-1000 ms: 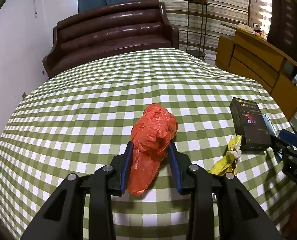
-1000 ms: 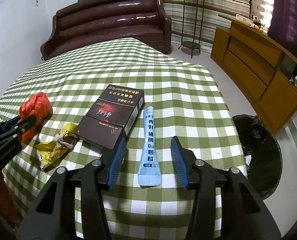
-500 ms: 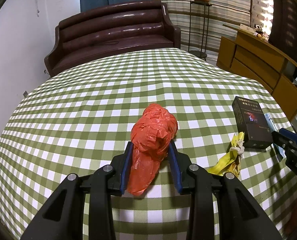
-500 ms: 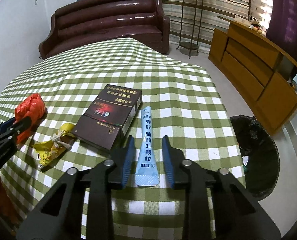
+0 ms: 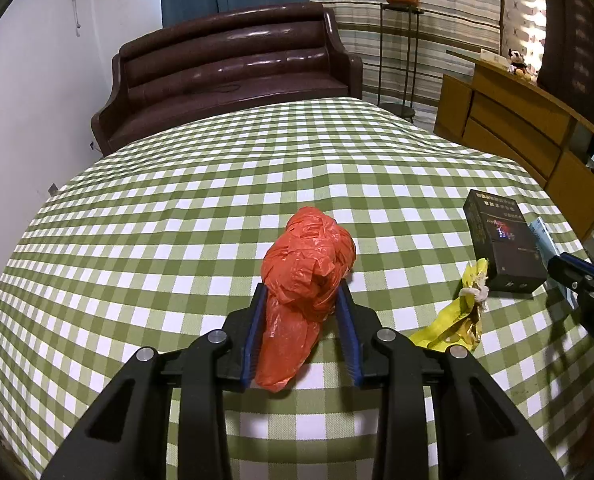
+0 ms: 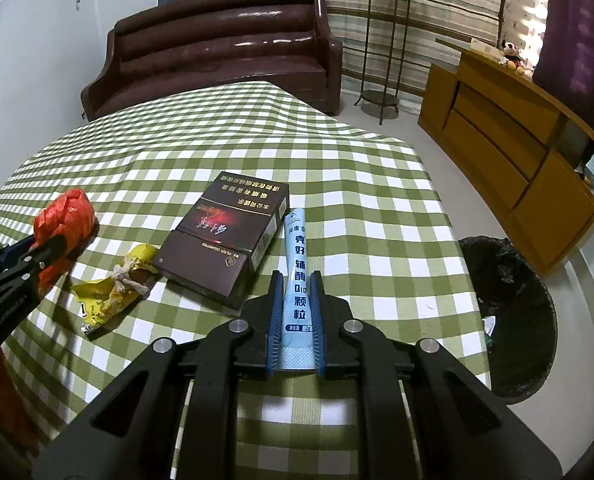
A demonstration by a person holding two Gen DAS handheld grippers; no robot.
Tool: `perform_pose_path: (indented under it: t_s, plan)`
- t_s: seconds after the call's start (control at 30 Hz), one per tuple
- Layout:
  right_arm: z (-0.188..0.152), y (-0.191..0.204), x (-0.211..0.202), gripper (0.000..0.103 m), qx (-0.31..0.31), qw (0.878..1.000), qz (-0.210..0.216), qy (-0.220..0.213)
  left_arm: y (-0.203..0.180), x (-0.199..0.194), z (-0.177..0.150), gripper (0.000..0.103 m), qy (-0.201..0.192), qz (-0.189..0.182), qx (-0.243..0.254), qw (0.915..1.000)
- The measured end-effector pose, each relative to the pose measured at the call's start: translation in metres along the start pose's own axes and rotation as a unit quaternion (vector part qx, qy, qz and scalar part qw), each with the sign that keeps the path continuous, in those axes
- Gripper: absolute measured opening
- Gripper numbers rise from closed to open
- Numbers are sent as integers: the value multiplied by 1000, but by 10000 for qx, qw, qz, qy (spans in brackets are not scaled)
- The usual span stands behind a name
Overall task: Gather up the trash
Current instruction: 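Grasp the light blue tube with the right tool while the left tool holds the red bag, then carry the red bag and light blue tube over the black bin with both tools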
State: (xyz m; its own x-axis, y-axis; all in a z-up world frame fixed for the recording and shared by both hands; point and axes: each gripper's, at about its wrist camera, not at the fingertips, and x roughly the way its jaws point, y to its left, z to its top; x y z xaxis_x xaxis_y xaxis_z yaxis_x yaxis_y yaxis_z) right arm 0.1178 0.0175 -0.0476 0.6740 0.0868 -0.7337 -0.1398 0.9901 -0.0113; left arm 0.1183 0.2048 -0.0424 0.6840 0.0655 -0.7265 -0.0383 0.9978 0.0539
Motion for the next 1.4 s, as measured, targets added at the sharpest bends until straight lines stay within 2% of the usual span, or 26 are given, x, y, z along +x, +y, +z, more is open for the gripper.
perform_pose_path:
  t_s: [0.43, 0.73, 1.03, 1.4]
  plan:
    - [-4, -11, -15, 13, 128, 9997, 123, -173, -3, -21, -9, 33, -139, 9, -79, 9999]
    - [-6, -29, -36, 13, 243, 9990, 94, -363, -21, -43, -9, 33, -287, -131, -59, 9995]
    - [-7, -65, -61, 13, 384, 9971, -167, -632, -64, -65, 3, 33, -570, -510, 173, 9969]
    - [-19, -129, -82, 13, 716, 9922, -635, -802, -144, -69, 16, 33, -731, -1016, 717, 9895]
